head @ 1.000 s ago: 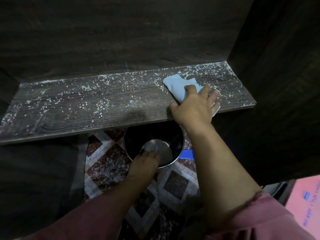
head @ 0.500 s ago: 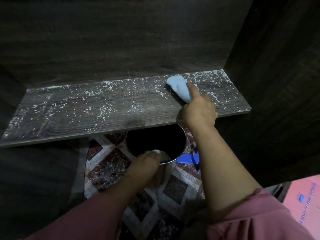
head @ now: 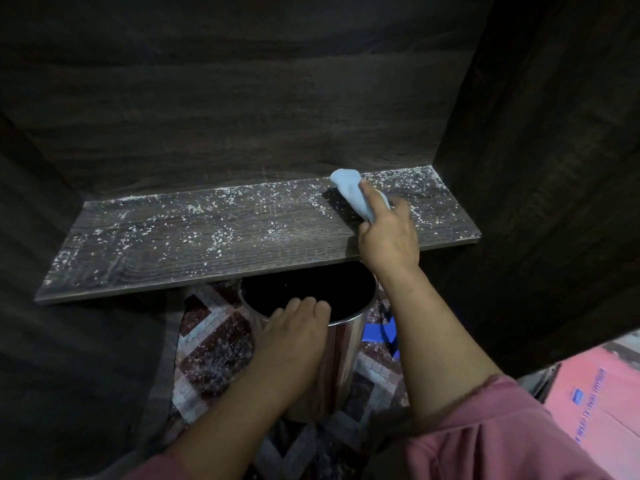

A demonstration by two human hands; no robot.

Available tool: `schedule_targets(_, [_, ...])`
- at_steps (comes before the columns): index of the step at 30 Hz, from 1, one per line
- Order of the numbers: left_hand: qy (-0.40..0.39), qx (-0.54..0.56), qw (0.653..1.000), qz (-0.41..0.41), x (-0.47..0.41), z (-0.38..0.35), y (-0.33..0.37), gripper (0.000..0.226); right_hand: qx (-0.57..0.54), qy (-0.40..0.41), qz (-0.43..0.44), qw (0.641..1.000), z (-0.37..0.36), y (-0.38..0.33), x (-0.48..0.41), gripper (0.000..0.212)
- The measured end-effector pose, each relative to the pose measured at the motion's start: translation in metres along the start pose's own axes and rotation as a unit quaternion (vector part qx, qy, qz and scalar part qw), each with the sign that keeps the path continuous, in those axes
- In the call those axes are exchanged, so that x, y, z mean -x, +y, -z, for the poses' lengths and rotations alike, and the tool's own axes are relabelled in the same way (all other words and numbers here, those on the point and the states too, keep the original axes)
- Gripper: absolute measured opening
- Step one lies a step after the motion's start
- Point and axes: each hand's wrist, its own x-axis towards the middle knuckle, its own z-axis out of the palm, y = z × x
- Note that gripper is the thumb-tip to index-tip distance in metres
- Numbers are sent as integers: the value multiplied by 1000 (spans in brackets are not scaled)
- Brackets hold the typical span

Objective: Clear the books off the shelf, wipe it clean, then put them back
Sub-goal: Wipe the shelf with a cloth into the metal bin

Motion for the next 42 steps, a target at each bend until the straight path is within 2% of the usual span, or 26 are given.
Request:
schedule_targets(3, [7, 11, 1000, -24, -17, 3, 4, 34, 17, 35, -13, 999, 5, 11, -5, 65])
schedule_targets(9, [-11, 78, 996, -39, -28, -3, -2, 28, 74, 145, -126, 979, 25, 52, -22, 60])
schedule_targets(12, [7, 102, 994, -49, -30, -6, -3, 32, 118, 79, -164, 976, 28, 64, -26, 59])
schedule_targets(15, [8, 115, 992, -50, -30, -10, -6, 31, 147, 1, -156, 977, 24, 57, -24, 55])
schedule_targets(20, [-5, 118, 992, -46, -28, -12, -12, 27, 144, -90, -113, 979, 14, 14, -11, 56])
schedule_targets(23, [-17, 121, 991, -54, -25, -16, -19, 30, 82, -130, -94, 984, 13, -5, -3, 58])
schedule_targets(25, [-21, 126, 990, -61, -22, -17, -23, 31, 5, -118, -87, 989, 14, -9, -4, 56])
schedule_targets(27, [-21, 130, 989, -67, -20, -17, -25, 30, -46, -67, -84, 993, 16, -5, -11, 52])
schedule_targets(30, [-27, 147, 986, -66, -18, -16, -28, 29, 6, 17, -59, 998, 15, 9, -18, 53])
schedule_targets(32, [-28, 152, 986, -65, -17, -16, -29, 29, 69, 41, -43, 996, 8, 19, -18, 53])
schedule_targets(35, [-26, 153, 985, -72, -16, -17, -29, 28, 153, -2, -52, 987, -10, 30, -20, 53])
schedule_targets(42, [-5, 144, 986, -78, -19, -19, -29, 27, 160, -18, -72, 984, -23, 15, -19, 48])
